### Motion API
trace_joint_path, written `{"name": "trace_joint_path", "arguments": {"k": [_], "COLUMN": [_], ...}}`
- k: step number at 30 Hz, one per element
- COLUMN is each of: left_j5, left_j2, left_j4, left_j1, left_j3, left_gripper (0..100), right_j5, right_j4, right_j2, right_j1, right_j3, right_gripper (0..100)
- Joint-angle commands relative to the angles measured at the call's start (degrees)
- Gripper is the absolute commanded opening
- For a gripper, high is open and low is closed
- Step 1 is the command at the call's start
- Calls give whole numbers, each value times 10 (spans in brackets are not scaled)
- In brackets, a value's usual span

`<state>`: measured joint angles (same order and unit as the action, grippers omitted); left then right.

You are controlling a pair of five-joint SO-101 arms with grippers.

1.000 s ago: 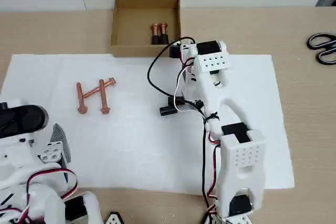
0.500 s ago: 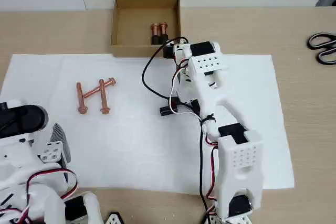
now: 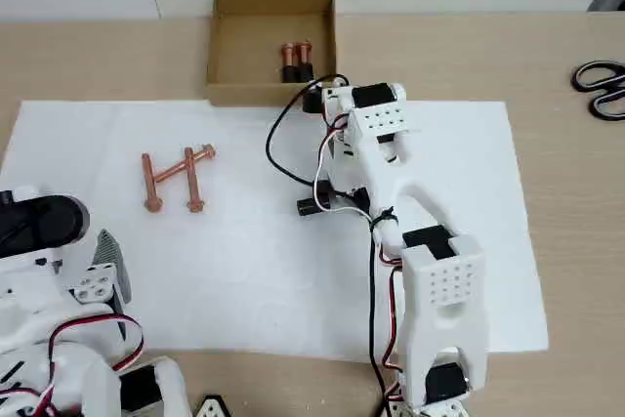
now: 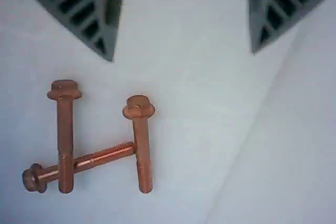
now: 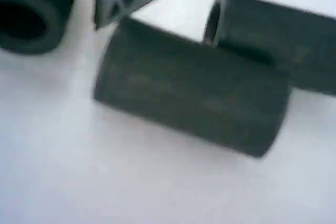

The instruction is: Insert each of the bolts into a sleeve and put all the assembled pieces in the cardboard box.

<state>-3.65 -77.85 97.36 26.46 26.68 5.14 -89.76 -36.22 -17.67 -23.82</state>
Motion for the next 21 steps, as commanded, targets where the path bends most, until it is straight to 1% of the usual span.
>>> {"name": "trace_joint_path", "arguments": {"k": [1, 6, 10, 17, 21], "left_j5": [3, 3, 3, 3, 1], "left_j2": [4, 4, 4, 4, 47], "left_j4": [-15, -15, -15, -15, -14], "left_j1": [-1, -1, -1, -1, -1], "left_j3": [-1, -1, -1, -1, -4], "left_gripper": [160, 160, 160, 160, 161], "right_j5": [6, 5, 4, 5, 6], "right_j4": [8, 9, 13, 7, -58], "right_j2": [-10, -36, -36, -31, 22], "right_j1": [0, 1, 12, 49, 57], "right_j3": [-6, -7, -11, -20, -60], "right_gripper": [139, 128, 5, 2, 2]}}
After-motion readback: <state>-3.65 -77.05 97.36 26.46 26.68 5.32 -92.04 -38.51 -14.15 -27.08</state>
